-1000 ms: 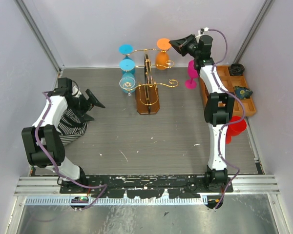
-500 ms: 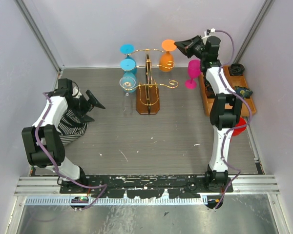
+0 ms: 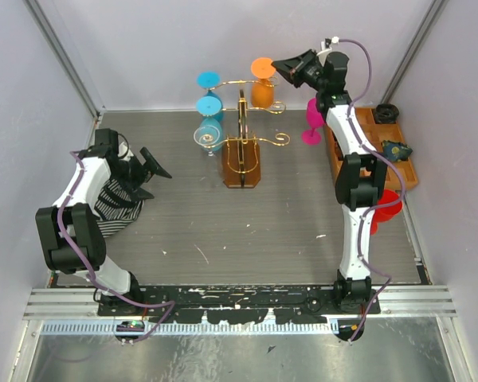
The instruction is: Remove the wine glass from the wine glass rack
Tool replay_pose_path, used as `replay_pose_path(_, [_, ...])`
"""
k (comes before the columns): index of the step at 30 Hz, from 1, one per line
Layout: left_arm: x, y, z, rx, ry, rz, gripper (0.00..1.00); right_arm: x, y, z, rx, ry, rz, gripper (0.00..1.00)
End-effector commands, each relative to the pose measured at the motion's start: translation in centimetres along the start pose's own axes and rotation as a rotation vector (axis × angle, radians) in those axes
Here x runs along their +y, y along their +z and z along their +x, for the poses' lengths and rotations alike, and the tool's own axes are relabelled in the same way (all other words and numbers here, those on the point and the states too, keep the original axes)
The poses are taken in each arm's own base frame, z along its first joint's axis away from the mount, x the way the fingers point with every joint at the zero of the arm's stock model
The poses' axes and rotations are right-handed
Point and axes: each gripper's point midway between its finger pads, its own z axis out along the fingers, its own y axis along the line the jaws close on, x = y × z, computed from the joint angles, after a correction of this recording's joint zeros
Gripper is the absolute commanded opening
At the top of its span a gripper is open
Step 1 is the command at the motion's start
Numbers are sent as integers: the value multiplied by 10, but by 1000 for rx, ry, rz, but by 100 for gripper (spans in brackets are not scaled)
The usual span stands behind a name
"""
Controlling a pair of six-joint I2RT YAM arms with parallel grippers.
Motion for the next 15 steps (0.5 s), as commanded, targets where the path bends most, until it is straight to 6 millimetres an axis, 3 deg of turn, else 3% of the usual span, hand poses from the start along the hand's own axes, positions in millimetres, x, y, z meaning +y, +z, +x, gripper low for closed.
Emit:
replay_pose_path(1, [0,-4,3,-1,11,11,99,50,6,-21,-66,-75,-120,1])
replay_pose_path(8, [0,-7,3,-7,14,14,99,32,0,-55,-177,-88,-75,1])
replay_pose_path(15, [1,-6,5,-3,4,16,99,20,-32,-93,-262,-143,-39,1])
